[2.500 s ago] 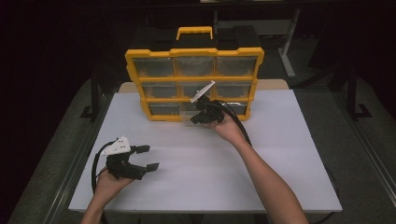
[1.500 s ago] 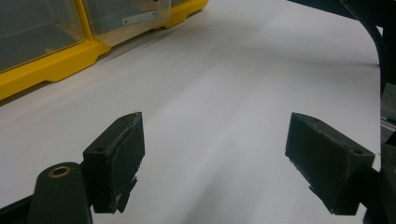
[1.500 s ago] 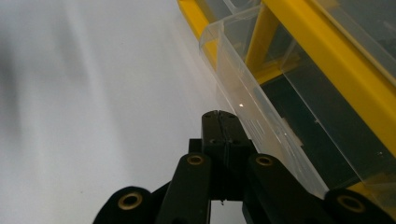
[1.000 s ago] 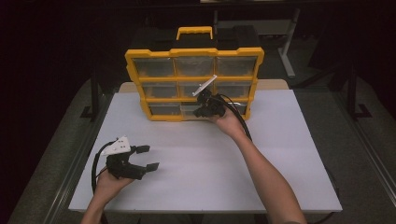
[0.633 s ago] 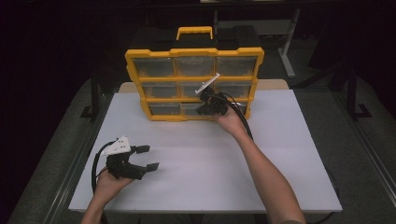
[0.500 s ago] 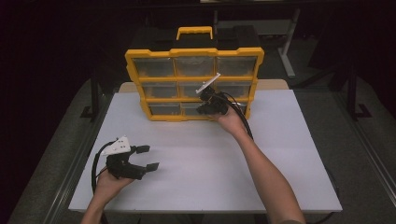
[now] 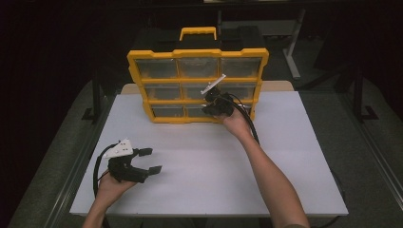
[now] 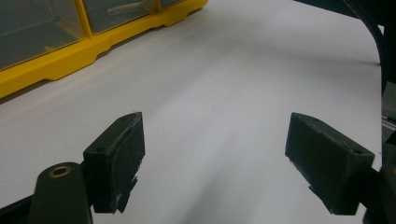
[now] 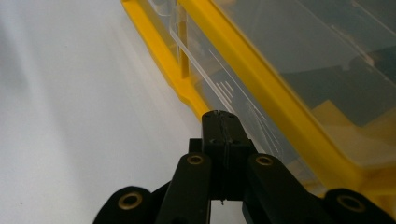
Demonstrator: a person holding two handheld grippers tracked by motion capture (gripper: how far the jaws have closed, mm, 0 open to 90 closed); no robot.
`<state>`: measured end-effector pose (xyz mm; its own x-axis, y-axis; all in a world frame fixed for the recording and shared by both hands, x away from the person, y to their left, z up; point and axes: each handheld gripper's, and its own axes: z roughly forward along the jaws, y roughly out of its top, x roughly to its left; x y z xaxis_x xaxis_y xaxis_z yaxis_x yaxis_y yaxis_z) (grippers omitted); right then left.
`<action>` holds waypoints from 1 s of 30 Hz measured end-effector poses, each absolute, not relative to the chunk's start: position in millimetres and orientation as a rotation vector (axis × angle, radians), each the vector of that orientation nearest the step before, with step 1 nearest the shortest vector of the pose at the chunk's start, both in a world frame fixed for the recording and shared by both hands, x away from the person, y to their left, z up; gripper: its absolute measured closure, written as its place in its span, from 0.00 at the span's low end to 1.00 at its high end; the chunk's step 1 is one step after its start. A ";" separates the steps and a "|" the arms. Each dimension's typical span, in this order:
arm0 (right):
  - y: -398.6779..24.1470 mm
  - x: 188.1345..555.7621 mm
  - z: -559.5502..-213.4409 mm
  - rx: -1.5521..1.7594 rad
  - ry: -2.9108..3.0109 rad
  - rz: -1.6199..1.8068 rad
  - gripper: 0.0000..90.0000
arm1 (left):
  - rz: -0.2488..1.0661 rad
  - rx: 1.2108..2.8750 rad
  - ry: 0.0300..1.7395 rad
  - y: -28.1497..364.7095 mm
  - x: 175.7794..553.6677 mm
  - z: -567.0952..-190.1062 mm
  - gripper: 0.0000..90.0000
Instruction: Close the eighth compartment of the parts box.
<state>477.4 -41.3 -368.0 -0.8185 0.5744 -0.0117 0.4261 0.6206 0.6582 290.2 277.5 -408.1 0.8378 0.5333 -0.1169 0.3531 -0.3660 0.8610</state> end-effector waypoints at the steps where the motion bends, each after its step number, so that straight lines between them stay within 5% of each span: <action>1: -41.3 477.6 -368.2 0.824 2.624 0.982 0.99 | 0.221 1.991 0.654 277.5 290.1 -408.0 0.22; 18: -47.0 474.6 -369.0 0.788 2.666 1.090 0.95 | 0.225 2.009 0.655 278.1 290.8 -408.4 0.22; 30: -69.7 453.7 -372.7 0.820 2.697 1.293 0.51 | 0.216 1.986 0.682 278.6 290.3 -408.3 0.22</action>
<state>453.7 -69.7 -372.7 -0.8593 0.4768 0.1851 0.4430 0.5128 0.7354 290.3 278.6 -408.3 0.8258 0.5485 -0.1312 0.3725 -0.3558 0.8571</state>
